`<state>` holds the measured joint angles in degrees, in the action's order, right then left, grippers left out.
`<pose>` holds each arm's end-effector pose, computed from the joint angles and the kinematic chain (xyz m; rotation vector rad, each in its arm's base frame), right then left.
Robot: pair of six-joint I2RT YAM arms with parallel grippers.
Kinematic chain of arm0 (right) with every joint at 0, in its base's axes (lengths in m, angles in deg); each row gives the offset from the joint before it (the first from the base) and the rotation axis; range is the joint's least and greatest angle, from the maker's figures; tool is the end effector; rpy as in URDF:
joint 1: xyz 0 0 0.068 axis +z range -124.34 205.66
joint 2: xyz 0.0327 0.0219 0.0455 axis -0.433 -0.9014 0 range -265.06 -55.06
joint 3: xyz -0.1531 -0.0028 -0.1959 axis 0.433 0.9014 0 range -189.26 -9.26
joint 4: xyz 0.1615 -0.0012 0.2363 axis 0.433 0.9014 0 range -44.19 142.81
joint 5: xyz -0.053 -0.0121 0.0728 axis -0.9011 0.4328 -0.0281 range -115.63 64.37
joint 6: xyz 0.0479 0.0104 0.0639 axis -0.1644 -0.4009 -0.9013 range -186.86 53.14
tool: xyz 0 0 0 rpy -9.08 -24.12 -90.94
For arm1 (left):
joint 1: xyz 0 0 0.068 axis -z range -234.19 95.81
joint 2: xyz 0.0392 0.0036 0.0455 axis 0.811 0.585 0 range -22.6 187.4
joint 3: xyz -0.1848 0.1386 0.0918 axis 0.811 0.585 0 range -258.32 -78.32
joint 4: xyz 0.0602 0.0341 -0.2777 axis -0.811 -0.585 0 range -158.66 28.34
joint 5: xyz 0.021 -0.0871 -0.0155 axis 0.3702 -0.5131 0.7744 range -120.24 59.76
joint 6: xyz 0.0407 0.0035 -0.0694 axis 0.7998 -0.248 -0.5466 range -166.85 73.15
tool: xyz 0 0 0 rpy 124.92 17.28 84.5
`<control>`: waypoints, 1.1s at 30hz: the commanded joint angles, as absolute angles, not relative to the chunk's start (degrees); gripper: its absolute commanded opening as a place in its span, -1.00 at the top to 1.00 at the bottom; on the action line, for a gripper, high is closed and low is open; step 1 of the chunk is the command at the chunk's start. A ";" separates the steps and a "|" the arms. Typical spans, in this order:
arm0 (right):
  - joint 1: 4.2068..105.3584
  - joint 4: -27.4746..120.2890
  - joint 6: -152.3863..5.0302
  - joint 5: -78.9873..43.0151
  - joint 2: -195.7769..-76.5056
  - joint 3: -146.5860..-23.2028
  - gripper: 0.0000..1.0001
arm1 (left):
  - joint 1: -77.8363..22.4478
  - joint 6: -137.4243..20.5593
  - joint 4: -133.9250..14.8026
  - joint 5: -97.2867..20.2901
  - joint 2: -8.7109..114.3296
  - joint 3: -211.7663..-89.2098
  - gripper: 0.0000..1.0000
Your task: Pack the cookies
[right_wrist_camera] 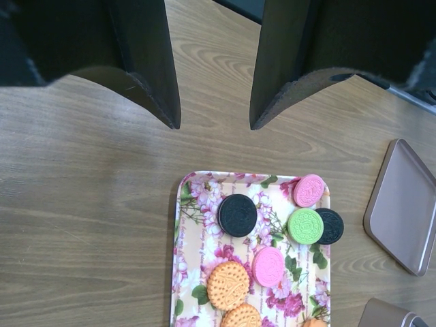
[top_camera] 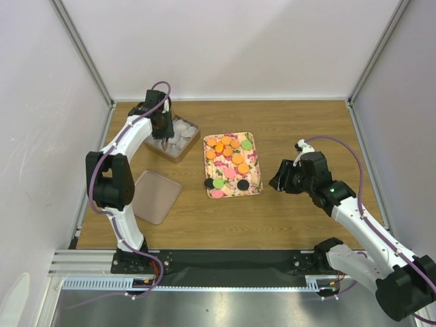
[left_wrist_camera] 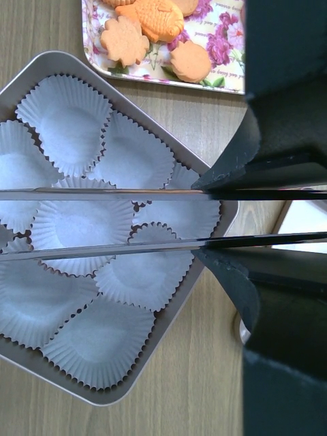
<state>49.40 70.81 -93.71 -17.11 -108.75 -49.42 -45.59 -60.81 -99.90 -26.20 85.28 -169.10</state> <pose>0.2411 0.1174 0.2119 -0.0203 2.3139 0.6321 0.4475 -0.0628 0.2004 -0.1462 2.5302 -0.0671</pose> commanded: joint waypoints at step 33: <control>49.30 69.63 -92.70 -16.84 -108.85 -48.90 -0.02 | -46.11 -61.18 -97.79 -29.80 81.91 -165.95 0.38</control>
